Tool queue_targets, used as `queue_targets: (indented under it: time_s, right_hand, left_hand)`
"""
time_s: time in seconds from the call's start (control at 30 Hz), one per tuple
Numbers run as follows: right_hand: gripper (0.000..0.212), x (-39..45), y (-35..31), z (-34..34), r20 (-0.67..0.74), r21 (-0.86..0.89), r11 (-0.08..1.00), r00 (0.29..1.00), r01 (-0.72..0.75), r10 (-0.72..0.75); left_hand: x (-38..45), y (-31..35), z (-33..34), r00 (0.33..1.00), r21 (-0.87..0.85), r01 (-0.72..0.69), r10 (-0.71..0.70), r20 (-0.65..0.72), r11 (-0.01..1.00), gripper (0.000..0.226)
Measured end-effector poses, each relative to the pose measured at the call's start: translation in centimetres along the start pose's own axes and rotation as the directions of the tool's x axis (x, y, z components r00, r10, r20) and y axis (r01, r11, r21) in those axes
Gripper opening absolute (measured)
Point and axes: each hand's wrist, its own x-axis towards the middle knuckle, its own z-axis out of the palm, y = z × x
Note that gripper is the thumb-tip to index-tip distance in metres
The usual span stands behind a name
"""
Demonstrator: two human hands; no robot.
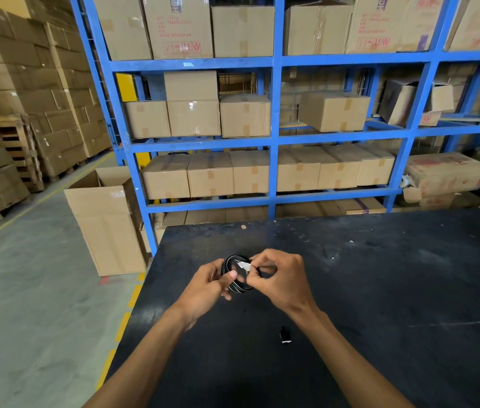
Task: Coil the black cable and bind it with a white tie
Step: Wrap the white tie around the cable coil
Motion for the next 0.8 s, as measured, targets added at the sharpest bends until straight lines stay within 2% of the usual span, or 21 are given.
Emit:
queue_targets:
  time_s: [0.27, 0.5, 0.63, 0.8]
  right_hand:
    - [0.018, 0.1, 0.8, 0.6, -0.083, 0.005, 0.999, 0.996, 0.037, -0.037]
    - [0.007, 0.5, 0.9, 1.3, -0.047, 0.053, 0.996, 0.996, -0.072, 0.074]
    - [0.023, 0.6, 0.8, 1.4, -0.035, 0.028, 0.999, 0.999, -0.033, 0.034]
    - [0.021, 0.2, 1.0, 1.3, -0.034, -0.056, 0.996, 0.997, 0.064, -0.066]
  left_hand:
    - [-0.3, 0.0, -0.1, 0.999, -0.017, -0.018, 0.018, 0.031, 1.000, 0.022]
    - [-0.7, -0.4, -0.5, 0.999, -0.021, -0.008, 0.008, 0.031, 1.000, 0.022]
    - [-0.8, -0.4, -0.7, 0.999, -0.030, 0.019, -0.018, 0.028, 0.999, 0.020]
    - [-0.8, -0.3, -0.7, 0.998, -0.046, 0.053, -0.053, 0.022, 0.998, 0.020]
